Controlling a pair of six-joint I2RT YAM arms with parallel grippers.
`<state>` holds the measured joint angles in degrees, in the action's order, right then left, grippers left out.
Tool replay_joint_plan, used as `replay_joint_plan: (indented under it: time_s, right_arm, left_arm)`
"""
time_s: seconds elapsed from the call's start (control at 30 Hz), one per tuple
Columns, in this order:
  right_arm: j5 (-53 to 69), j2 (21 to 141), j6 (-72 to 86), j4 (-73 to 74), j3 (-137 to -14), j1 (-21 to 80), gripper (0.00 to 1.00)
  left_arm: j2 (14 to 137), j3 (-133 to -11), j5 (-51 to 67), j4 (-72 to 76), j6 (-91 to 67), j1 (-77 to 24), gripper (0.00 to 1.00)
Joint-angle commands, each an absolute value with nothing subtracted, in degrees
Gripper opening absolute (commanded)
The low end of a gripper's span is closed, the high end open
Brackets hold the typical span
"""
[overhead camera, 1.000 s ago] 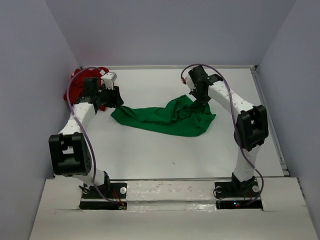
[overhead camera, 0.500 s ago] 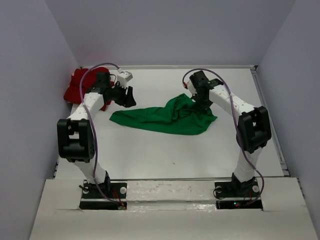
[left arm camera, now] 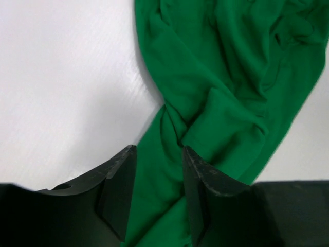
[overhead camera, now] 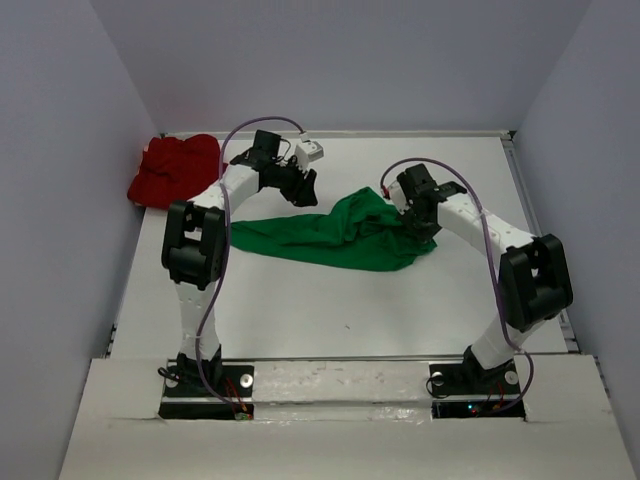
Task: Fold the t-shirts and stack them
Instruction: Flatten out the tshirt
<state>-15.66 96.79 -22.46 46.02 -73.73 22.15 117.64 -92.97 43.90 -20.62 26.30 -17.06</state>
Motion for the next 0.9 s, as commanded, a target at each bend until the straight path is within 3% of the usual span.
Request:
replay_joint_plan:
  time_s: [0.0, 0.7, 0.87]
  right_arm:
    - [-11.87, 91.32, -21.88, 45.0, -70.67, 21.71, 0.0]
    - [-10.9, 90.0, -22.06, 45.97, -65.57, 20.13, 0.0]
    - [-10.37, 89.91, -22.24, 45.97, -65.83, 20.13, 0.0]
  left_arm:
    - [118.38, -95.01, 43.15, -12.93, 25.4, -18.98, 0.54]
    - [126.73, -102.73, 55.1, -21.25, 31.55, -26.89, 0.56]
    - [126.74, -102.4, 50.99, -22.5, 33.75, -28.3, 0.56]
